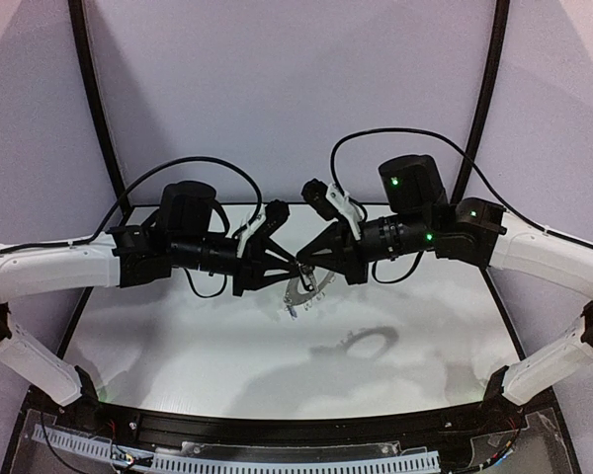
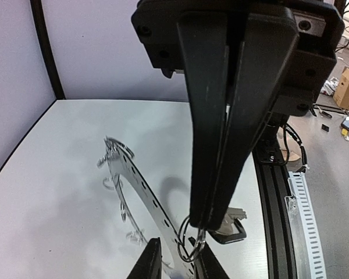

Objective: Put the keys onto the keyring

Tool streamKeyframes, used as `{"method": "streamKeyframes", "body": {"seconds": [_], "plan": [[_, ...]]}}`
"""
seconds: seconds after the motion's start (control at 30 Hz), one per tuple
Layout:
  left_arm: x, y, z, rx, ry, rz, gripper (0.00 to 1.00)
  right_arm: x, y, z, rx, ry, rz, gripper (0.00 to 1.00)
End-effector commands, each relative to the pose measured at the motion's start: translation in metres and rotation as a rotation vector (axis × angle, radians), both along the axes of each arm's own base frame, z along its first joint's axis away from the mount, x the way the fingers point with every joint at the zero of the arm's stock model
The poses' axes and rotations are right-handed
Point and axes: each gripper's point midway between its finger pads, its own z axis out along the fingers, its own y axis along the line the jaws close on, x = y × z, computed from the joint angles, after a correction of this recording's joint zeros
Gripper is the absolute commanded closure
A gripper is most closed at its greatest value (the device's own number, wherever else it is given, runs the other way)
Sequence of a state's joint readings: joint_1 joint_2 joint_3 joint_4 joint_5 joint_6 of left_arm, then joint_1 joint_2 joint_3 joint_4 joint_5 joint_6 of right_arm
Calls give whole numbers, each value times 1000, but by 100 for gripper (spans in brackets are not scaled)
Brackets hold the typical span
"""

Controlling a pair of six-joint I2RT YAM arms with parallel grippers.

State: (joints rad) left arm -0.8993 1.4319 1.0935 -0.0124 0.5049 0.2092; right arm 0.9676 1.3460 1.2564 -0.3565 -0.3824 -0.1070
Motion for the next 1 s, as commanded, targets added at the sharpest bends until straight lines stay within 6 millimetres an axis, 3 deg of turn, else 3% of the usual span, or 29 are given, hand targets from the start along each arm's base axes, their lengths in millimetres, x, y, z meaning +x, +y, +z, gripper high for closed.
{"method": "streamKeyframes", "body": {"seconds": [0.0, 0.1, 0.37, 0.53, 0.97], "plan": [[-2, 3, -6, 22, 6, -17, 89, -14, 5, 47, 137, -50, 85, 100], [-1, 2, -3, 13, 2, -16, 99, -13, 5, 46, 132, -44, 87, 100], [-6, 4, 5, -15, 27, -20, 99, 6, 2, 28, 64, -31, -25, 100], [6, 10, 23, -101, 16, 86, 99, 35, -12, 15, 40, -16, -232, 100], [24, 21, 35, -204, 2, 225, 99, 64, -10, -31, 61, 122, -425, 100]]}}
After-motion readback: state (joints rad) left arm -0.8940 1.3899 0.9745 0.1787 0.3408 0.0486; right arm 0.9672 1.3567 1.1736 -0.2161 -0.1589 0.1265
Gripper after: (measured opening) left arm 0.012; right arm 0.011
